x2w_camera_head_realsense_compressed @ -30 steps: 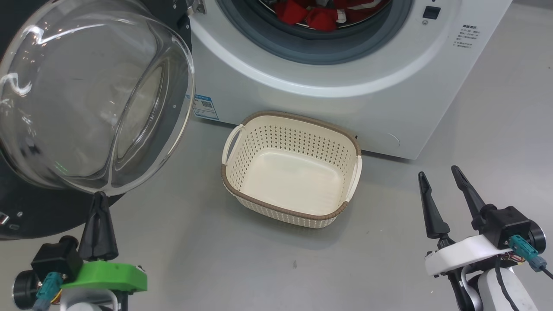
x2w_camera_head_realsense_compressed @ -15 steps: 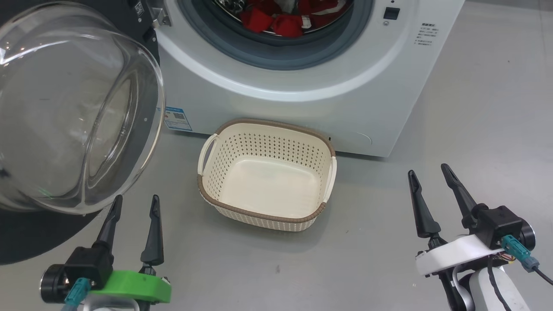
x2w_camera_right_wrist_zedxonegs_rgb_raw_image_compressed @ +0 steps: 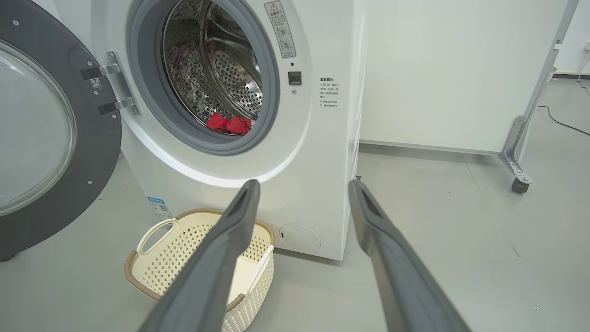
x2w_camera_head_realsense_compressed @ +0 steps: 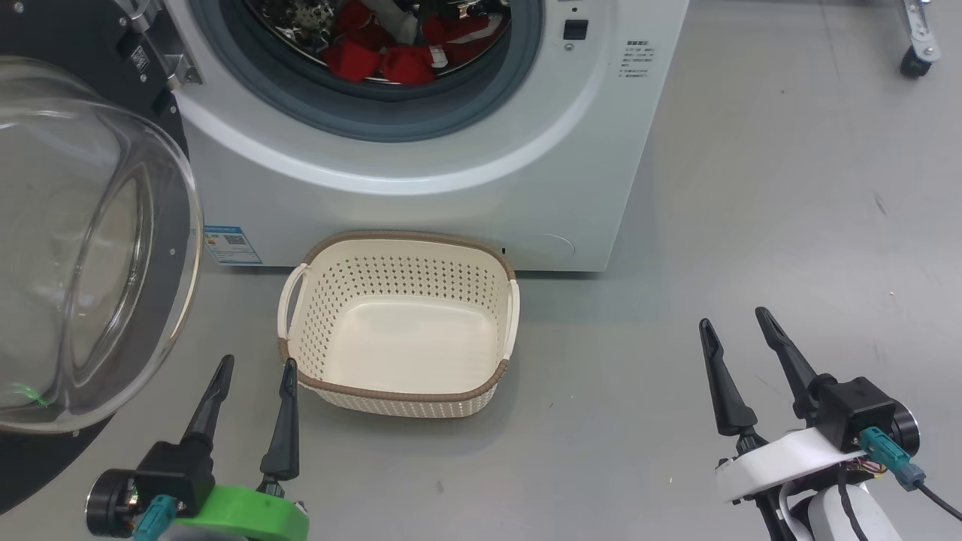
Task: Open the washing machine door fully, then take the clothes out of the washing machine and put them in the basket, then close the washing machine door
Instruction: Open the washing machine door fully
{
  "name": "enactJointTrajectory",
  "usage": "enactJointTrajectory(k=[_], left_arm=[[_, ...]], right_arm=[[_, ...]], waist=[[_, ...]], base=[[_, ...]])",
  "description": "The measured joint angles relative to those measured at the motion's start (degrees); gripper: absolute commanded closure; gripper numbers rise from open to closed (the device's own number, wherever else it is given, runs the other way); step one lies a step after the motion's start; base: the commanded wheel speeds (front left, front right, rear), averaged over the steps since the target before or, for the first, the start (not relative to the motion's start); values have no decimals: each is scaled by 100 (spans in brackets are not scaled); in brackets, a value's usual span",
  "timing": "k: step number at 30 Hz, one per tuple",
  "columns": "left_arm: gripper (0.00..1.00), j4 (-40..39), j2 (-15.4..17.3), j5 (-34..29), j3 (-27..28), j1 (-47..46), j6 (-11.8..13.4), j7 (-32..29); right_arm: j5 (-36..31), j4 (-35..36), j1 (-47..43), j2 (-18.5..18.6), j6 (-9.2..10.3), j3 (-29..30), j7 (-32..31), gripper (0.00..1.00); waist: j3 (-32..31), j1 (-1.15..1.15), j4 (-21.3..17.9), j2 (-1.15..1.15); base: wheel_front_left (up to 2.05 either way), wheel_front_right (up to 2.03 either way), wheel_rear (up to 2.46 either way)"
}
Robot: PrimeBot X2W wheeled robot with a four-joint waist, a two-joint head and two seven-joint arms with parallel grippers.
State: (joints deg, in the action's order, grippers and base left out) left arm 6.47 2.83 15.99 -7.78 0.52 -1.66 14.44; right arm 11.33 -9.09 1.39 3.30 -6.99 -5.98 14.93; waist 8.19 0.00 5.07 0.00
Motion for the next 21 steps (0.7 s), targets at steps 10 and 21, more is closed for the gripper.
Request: enactJointTrajectory(k=[10, 21], left_arm=[[0, 30, 25, -48, -60, 141, 0, 0], [0, 58, 25, -100, -192, 218, -1, -23]], right_arm=[[-20, 92, -207, -23, 0, -46, 0, 0], [-25, 257, -509, -65, 46, 38, 0, 0]], waist=[[-145, 0, -510, 0], [-328, 0, -794, 0]], base=[[0, 0, 0], [0, 0, 0]])
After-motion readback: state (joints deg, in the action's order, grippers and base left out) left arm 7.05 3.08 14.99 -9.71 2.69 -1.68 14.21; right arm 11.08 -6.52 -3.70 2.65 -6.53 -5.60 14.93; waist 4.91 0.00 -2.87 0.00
